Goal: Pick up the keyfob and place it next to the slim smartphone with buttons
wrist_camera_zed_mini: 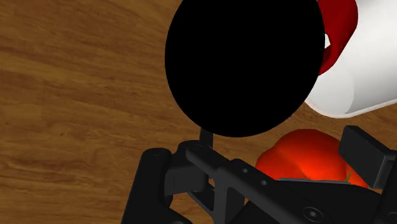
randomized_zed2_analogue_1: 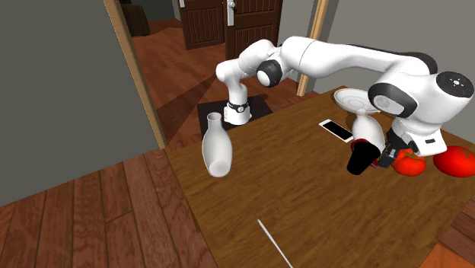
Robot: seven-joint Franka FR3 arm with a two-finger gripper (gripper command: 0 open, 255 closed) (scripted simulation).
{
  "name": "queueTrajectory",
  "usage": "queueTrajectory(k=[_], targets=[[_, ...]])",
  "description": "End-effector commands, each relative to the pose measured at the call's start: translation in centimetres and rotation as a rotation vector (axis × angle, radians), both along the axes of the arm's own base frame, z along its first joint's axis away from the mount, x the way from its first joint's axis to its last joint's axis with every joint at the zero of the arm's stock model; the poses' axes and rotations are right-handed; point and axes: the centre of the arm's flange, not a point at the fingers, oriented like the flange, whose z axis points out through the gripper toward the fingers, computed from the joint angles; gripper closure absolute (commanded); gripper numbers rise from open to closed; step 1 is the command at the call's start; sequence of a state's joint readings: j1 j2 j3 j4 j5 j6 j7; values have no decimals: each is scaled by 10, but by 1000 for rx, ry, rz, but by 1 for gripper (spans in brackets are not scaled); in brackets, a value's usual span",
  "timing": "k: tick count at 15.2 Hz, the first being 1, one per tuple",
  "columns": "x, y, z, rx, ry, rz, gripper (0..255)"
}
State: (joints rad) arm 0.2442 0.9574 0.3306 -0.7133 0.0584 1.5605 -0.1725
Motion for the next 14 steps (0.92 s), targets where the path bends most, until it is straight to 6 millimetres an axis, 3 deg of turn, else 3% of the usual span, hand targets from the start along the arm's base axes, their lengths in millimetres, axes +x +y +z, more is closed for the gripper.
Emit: queueTrajectory(k=[1, 6, 14], targets=[[1, -1, -11, 12, 11, 1, 0], [-6, 6, -38, 12, 11, 1, 0], [-6, 6, -38, 12, 11, 1, 0]])
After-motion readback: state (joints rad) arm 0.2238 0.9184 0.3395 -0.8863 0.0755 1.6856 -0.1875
